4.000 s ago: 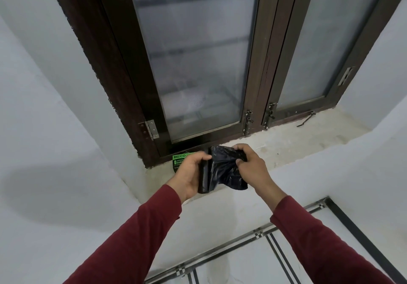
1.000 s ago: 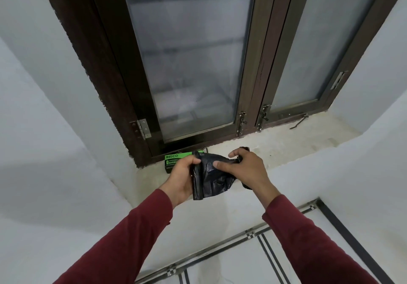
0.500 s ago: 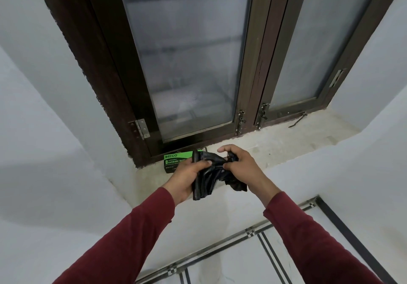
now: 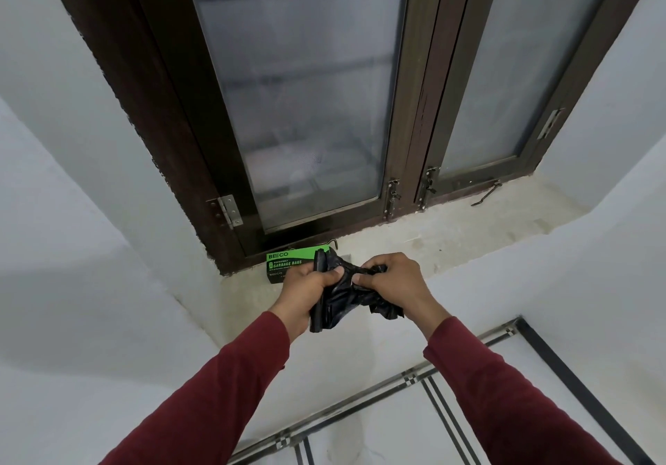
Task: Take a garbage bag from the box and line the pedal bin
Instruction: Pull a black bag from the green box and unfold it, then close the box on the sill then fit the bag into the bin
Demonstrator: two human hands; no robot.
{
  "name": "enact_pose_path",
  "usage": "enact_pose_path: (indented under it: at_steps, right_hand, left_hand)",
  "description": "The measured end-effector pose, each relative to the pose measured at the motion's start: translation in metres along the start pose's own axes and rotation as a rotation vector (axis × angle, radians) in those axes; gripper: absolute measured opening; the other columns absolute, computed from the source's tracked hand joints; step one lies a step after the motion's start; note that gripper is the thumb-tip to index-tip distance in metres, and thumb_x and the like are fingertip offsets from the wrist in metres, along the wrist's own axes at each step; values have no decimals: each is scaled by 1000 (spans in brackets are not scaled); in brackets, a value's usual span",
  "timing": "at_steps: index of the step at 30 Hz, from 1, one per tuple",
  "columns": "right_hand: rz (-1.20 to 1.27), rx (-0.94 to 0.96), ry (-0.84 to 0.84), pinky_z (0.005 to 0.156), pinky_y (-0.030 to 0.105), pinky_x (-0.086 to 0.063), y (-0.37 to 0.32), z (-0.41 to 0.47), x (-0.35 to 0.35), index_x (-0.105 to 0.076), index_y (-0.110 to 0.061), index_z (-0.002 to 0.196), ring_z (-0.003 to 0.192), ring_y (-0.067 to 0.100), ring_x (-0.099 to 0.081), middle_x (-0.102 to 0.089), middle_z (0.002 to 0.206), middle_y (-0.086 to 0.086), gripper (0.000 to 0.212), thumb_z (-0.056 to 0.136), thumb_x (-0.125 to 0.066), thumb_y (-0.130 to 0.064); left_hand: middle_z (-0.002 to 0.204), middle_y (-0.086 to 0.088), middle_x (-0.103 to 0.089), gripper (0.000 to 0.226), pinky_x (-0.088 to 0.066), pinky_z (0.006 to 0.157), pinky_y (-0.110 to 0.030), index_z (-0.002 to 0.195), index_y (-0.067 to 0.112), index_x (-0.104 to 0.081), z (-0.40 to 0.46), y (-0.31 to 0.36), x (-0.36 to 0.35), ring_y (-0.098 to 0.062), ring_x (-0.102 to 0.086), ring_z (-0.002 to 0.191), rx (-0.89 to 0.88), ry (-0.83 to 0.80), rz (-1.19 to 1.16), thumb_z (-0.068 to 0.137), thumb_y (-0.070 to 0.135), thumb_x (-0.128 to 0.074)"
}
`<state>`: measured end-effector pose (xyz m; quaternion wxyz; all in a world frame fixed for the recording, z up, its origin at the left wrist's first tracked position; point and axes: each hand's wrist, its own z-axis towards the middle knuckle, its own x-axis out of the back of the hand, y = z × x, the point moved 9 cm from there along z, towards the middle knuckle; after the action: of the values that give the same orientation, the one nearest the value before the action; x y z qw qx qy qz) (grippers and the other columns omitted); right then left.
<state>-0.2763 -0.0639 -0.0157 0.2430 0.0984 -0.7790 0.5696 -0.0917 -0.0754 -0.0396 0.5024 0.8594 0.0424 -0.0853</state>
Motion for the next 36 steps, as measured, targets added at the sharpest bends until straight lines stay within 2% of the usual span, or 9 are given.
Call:
enact_pose_path:
  at_steps: [4, 7, 15, 20, 23, 26, 28, 31, 36]
  right_hand:
    - [-56, 91, 153, 56, 29, -60, -9, -6, 1, -78, -21, 77, 59, 22, -72, -74, 70, 3, 14, 70, -91, -23]
    - [-128, 141, 218, 52, 22, -54, -14, -9, 4, -77, -24, 73, 56, 17, -68, -70, 63, -4, 10, 72, -85, -20]
    - [23, 12, 196, 44, 18, -52, -14, 0, 5, -76, -24, 64, 49, 9, -67, -73, 64, -2, 11, 66, -77, -13]
    - [51, -18, 206, 47, 30, -59, -10, 3, 5, -75, -20, 59, 52, 25, -69, -71, 60, 4, 13, 61, -67, -10]
    - [62, -29, 259, 42, 23, -53, 3, 5, 18, -73, -19, 59, 46, 17, -67, -68, 54, 2, 12, 66, -75, -10]
    - [52, -2, 271, 34, 17, -45, 7, 10, 19, -73, -22, 63, 38, 7, -63, -68, 54, 1, 20, 75, -83, -10]
    - [-56, 25, 305, 44, 24, -51, 4, 16, 24, -75, -19, 71, 53, 21, -71, -72, 64, 7, 11, 78, -79, -12]
    - [-148, 17, 375, 70, 31, -57, 13, 25, 43, -76, -15, 85, 75, 28, -72, -76, 80, 10, 2, 84, -76, -15]
    - [211, -156, 255, 74, 41, -60, 33, 31, 32, -68, -17, 82, 83, 32, -73, -75, 86, 12, 13, 79, -70, -30]
  left_hand:
    - [85, -14, -79, 11, -59, 55, -28, 99, 2, -73, -1, 1, 1, -25, -78, 69, -2, 39, 12, 88, -1, -75]
    - [93, -17, -78, 16, -60, 67, -35, 104, 0, -72, -2, 1, -4, -31, -76, 79, -2, 2, 0, 88, 0, -75]
    - [86, -10, -76, 12, -58, 69, -34, 100, 5, -71, -7, 4, -12, -28, -71, 82, -25, -111, -51, 92, -3, -68]
    - [85, -8, -75, 16, -58, 64, -32, 99, 7, -73, -19, 10, -17, -24, -71, 79, -47, -217, -81, 92, -5, -65]
    - [76, -5, -74, 24, -56, 57, -29, 91, 10, -77, -27, 24, -28, -19, -72, 69, -89, -351, -84, 91, -7, -61]
    - [72, -3, -73, 21, -58, 60, -28, 91, 8, -74, -27, 36, -30, -19, -70, 67, -108, -329, -120, 92, -7, -60]
    - [71, -3, -71, 14, -59, 64, -30, 82, 13, -78, -30, 37, -36, -18, -69, 67, -69, -365, -211, 82, 0, -73]
    - [67, -3, -65, 9, -57, 57, -28, 76, 16, -79, -38, 54, -42, -15, -66, 60, -82, -465, -322, 68, 11, -81]
    - [77, -5, -73, 15, -63, 68, -37, 99, 9, -72, -18, 62, -17, -21, -71, 68, -40, -198, -303, 85, 14, -74]
